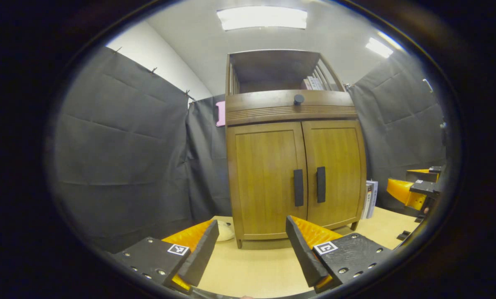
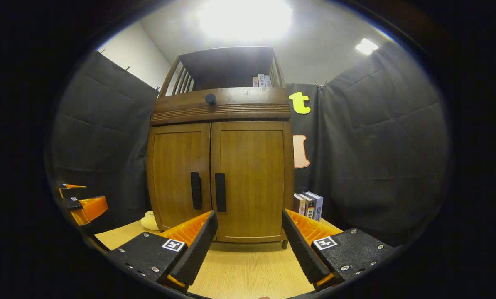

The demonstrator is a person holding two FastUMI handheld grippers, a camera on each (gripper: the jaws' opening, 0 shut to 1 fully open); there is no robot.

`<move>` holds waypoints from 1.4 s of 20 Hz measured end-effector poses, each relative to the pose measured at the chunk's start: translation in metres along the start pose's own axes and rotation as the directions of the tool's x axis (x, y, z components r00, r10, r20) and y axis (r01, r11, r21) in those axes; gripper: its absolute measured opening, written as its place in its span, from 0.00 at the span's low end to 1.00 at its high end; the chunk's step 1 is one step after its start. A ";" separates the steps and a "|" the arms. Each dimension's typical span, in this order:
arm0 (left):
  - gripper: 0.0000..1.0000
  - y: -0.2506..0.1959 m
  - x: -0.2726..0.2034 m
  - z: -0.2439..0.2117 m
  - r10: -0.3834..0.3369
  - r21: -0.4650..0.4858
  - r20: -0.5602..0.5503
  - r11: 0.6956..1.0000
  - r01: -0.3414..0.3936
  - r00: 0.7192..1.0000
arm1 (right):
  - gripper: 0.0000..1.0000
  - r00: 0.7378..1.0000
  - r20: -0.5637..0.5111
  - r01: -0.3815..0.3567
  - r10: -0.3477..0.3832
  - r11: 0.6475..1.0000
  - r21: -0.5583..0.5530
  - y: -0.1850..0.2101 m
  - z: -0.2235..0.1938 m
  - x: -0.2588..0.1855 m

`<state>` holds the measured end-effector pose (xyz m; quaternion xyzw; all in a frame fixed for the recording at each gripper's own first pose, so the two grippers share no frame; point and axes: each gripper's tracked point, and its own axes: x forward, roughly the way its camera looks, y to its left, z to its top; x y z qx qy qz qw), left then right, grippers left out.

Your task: Open the right door of the double-door shoe cabinet with the right hand, and open the left door with the left hand.

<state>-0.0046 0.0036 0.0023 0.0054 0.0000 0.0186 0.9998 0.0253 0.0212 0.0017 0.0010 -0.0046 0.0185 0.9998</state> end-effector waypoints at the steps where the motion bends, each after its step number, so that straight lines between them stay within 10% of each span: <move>1: 0.93 0.000 0.000 0.000 0.004 0.000 0.001 1.000 -0.004 1.000 | 0.96 1.000 0.003 -0.002 0.002 1.000 0.002 0.001 0.003 0.006; 28: 0.93 0.028 -0.014 0.005 0.327 0.028 -0.047 0.945 -0.326 0.944 | 0.96 0.988 -0.046 -0.147 0.149 0.988 0.043 0.069 -0.006 0.208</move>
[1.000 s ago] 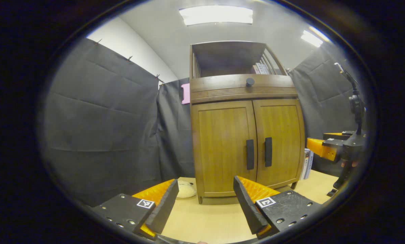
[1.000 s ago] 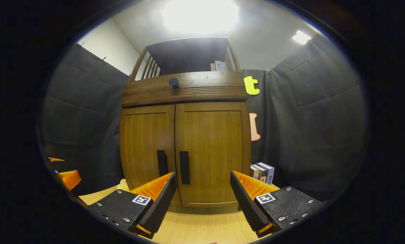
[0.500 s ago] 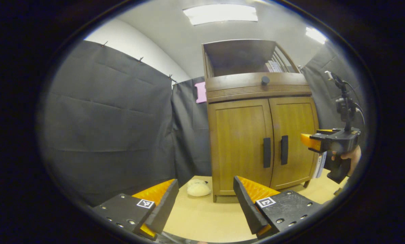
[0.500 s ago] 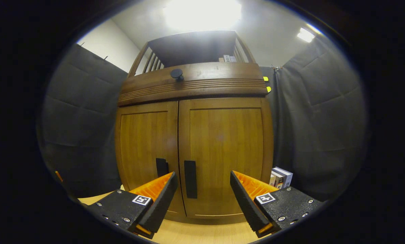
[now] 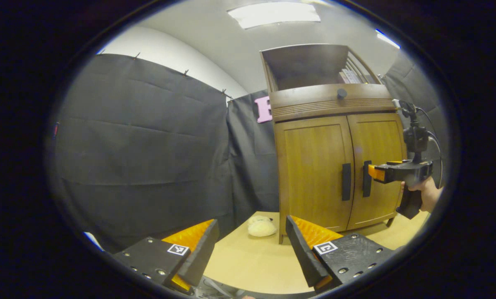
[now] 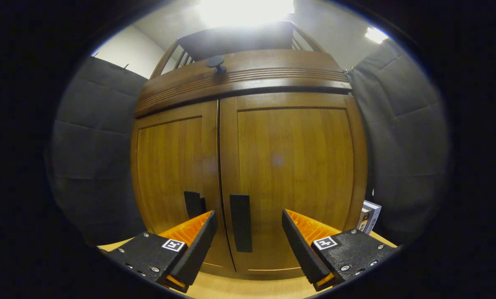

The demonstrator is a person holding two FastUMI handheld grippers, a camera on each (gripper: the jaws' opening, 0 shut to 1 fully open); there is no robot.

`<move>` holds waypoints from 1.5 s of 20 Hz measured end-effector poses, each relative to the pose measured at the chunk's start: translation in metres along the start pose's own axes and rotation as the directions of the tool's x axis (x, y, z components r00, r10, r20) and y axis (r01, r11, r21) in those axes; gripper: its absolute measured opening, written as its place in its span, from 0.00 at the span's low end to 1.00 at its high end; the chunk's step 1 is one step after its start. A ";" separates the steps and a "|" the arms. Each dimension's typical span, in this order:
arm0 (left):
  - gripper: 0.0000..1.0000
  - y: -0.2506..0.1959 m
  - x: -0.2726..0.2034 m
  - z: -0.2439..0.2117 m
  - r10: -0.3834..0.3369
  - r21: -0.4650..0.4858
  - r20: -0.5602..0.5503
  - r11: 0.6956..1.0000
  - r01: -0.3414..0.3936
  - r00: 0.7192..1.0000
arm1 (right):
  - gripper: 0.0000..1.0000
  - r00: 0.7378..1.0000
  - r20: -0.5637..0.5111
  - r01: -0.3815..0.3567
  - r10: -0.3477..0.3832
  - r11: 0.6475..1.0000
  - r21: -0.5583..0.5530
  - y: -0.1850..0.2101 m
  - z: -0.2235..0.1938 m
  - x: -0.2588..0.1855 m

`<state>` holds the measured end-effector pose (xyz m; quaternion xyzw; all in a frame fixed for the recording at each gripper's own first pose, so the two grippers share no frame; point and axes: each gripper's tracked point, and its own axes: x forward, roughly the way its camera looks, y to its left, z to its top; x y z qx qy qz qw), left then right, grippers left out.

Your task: Open the right door of the double-door shoe cabinet with the right hand, and open the left door with the left hand.

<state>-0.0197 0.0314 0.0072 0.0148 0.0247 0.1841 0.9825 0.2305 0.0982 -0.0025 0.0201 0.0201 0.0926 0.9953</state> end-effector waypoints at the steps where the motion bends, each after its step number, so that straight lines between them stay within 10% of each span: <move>1: 0.93 0.001 0.000 0.000 0.011 0.003 -0.004 1.000 -0.011 1.000 | 0.96 1.000 -0.009 -0.001 0.001 1.000 -0.001 0.003 -0.004 0.006; 10: 0.99 0.008 0.003 -0.001 0.076 0.019 -0.030 0.997 -0.075 0.997 | 0.86 0.997 -0.073 0.022 -0.020 0.999 0.032 0.001 -0.034 0.044; 21: 0.99 0.011 0.003 -0.001 0.109 0.022 -0.037 0.994 -0.108 0.993 | 0.29 0.990 -0.136 0.026 -0.022 0.999 0.029 0.004 -0.049 0.060; 30: 0.92 0.005 0.003 0.001 0.057 0.008 -0.014 0.998 -0.057 0.998 | 0.27 0.988 -0.153 -0.017 0.020 1.000 0.021 0.004 -0.048 0.033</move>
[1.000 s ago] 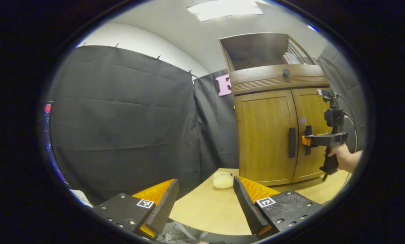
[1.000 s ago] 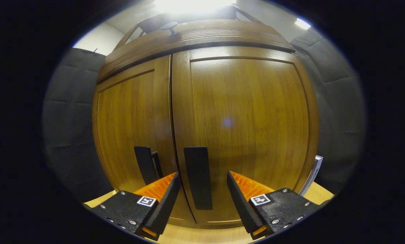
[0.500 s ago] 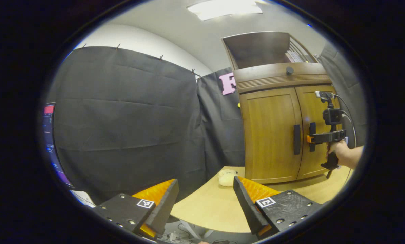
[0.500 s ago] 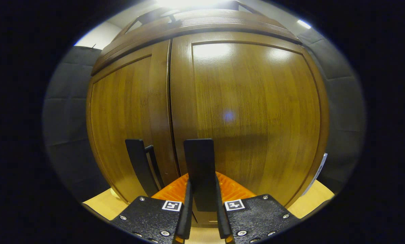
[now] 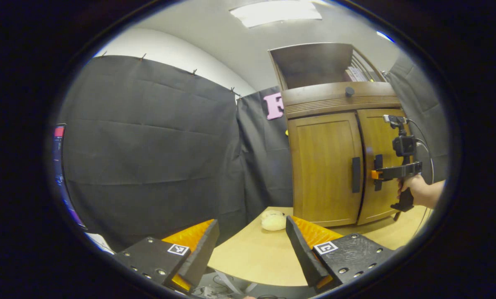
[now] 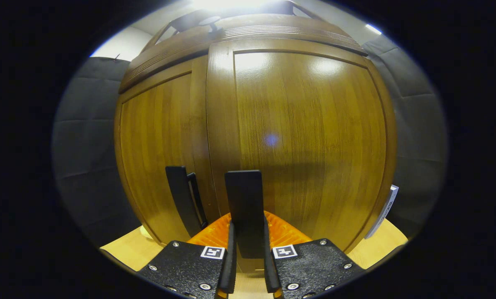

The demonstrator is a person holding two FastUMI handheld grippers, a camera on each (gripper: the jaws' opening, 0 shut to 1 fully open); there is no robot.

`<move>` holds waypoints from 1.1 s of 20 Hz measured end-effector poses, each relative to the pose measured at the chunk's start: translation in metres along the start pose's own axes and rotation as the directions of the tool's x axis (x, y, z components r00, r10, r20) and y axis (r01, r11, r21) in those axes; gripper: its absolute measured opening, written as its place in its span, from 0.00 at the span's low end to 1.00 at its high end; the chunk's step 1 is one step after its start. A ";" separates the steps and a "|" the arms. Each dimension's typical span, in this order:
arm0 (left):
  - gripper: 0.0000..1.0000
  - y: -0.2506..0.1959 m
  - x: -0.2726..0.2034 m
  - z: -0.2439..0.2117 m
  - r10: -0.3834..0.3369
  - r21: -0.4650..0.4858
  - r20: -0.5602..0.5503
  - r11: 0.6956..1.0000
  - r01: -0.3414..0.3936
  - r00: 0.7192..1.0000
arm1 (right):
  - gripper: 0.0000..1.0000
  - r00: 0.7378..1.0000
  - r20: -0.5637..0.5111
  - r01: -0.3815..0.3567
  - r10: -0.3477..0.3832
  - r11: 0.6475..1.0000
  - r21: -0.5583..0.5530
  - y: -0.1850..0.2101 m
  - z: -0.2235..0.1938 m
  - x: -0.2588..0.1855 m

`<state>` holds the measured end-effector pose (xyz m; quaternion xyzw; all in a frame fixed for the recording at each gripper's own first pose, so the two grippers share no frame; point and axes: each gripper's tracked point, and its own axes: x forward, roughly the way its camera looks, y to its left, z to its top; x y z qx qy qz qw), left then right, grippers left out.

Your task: Open the right door of the double-door shoe cabinet with the right hand, and open the left door with the left hand.

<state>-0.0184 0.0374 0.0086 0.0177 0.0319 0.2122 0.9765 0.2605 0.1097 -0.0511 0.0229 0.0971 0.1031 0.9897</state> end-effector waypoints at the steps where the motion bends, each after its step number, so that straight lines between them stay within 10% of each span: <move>1: 0.92 -0.001 -0.001 0.000 -0.014 0.000 0.003 1.000 0.014 1.000 | 0.28 1.000 0.001 -0.006 0.006 1.000 -0.002 0.000 0.000 -0.004; 22: 0.92 -0.013 -0.001 0.012 -0.196 -0.017 0.057 0.980 0.197 0.979 | 0.27 0.998 -0.019 -0.054 0.054 0.998 0.012 -0.020 -0.011 -0.079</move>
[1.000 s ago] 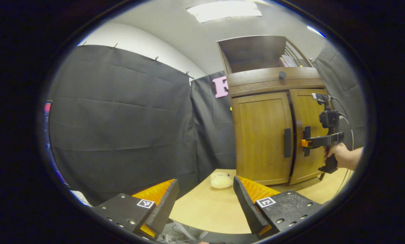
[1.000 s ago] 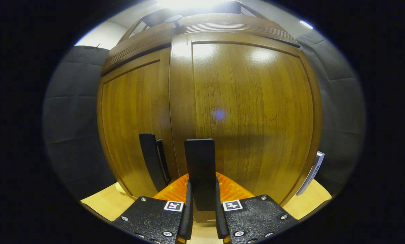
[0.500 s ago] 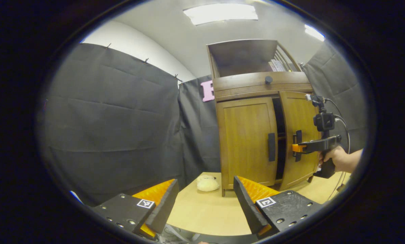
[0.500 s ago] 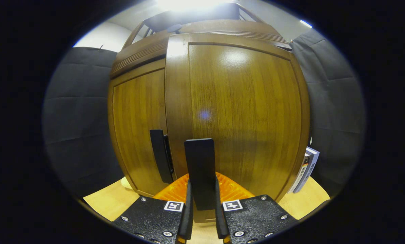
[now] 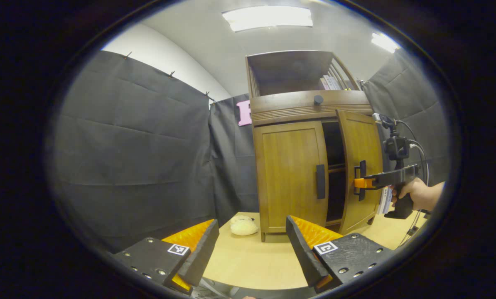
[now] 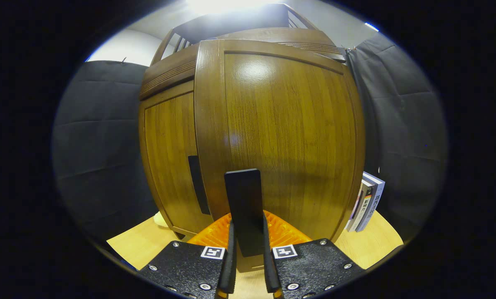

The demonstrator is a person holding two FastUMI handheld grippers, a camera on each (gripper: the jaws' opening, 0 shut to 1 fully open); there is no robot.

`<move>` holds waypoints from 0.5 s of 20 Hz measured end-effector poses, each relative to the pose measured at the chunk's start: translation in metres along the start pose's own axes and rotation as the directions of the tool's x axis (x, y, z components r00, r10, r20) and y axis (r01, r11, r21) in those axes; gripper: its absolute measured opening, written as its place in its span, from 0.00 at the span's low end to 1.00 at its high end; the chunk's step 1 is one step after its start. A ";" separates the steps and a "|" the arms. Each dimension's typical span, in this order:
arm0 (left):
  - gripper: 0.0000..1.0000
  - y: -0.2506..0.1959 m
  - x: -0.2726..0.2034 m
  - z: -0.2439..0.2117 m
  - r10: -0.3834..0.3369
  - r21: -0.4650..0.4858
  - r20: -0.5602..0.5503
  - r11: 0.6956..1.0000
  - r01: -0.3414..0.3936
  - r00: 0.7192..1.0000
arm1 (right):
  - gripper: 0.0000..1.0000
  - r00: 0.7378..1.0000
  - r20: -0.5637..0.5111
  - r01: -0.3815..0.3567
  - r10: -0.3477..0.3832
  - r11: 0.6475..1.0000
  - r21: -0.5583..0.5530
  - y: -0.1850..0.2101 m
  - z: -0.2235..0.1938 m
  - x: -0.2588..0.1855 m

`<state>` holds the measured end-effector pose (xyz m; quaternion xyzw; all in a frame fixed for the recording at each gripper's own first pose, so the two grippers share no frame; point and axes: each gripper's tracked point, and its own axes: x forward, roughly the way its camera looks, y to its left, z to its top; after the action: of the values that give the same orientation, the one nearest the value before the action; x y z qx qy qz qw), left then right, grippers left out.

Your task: Open the right door of the double-door shoe cabinet with the right hand, and open the left door with the left hand.

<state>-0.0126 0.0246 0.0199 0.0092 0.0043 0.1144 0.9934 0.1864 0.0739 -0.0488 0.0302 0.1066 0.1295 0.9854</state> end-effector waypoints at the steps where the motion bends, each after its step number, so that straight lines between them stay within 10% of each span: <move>1: 0.92 0.000 0.000 0.000 -0.008 -0.001 0.000 1.000 0.008 1.000 | 0.27 1.000 -0.001 0.001 -0.001 1.000 0.003 -0.001 0.000 -0.005; 10: 0.92 -0.008 0.006 0.004 -0.094 0.010 0.023 0.996 0.093 0.995 | 0.27 1.000 -0.005 0.029 -0.028 0.999 0.023 -0.017 -0.002 -0.042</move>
<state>-0.0054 0.0183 0.0236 0.0149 -0.0066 0.0677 0.9976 0.1501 0.0469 -0.0437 0.0400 0.1107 0.1142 0.9865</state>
